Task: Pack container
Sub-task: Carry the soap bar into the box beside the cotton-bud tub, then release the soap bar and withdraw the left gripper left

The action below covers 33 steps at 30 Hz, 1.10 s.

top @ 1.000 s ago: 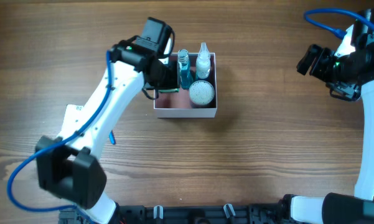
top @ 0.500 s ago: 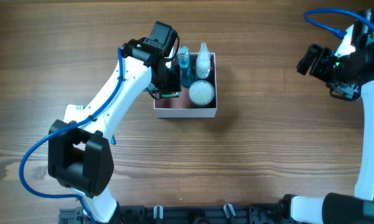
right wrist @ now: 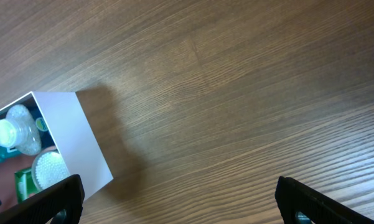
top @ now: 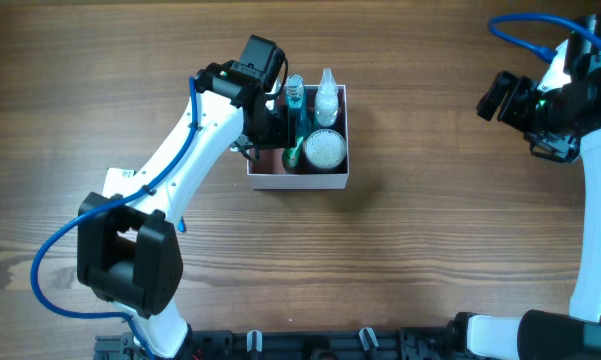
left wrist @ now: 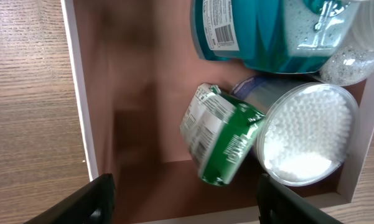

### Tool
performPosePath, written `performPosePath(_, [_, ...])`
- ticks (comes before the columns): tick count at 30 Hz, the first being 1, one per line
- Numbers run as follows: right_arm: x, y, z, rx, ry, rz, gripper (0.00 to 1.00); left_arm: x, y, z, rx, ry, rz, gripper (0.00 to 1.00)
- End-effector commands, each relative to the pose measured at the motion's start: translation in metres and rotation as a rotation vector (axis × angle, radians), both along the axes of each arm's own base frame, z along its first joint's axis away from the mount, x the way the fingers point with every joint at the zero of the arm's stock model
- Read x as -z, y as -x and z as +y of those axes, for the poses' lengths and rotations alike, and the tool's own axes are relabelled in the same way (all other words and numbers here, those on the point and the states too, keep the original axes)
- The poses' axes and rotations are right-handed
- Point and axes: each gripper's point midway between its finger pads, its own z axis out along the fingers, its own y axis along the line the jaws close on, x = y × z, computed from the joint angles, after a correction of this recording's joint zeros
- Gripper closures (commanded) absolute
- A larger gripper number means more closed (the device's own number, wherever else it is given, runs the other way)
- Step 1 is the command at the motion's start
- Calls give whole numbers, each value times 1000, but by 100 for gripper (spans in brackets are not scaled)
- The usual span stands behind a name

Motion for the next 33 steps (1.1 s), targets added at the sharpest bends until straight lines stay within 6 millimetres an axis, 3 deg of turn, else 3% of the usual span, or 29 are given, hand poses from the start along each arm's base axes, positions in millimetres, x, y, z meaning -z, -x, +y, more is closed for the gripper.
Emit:
performPosePath(1, [2, -2, 2, -22, -5, 4, 0, -3, -5, 14, -20, -58, -24, 27])
performPosePath(9, [2, -2, 2, -22, -5, 4, 0, -24, -10, 47, -103, -48, -50, 27])
performPosePath(17, [2, -2, 2, -22, -5, 4, 0, -33, -5, 97, -214, -97, -22, 28])
performPosePath(20, [2, -2, 2, -23, -4, 4, 0, -41, -1, 124, -273, -140, -28, 18])
performPosePath(25, [2, -2, 2, -23, -4, 4, 0, -59, 6, 178, -420, -140, -36, 11])
performPosePath(30, [1, -2, 2, -23, -4, 3, 0, -58, 26, 237, -585, -151, 28, 1])
performPosePath(33, [1, -2, 2, -23, -4, 3, 0, -50, 38, 269, -671, -155, 61, 0])
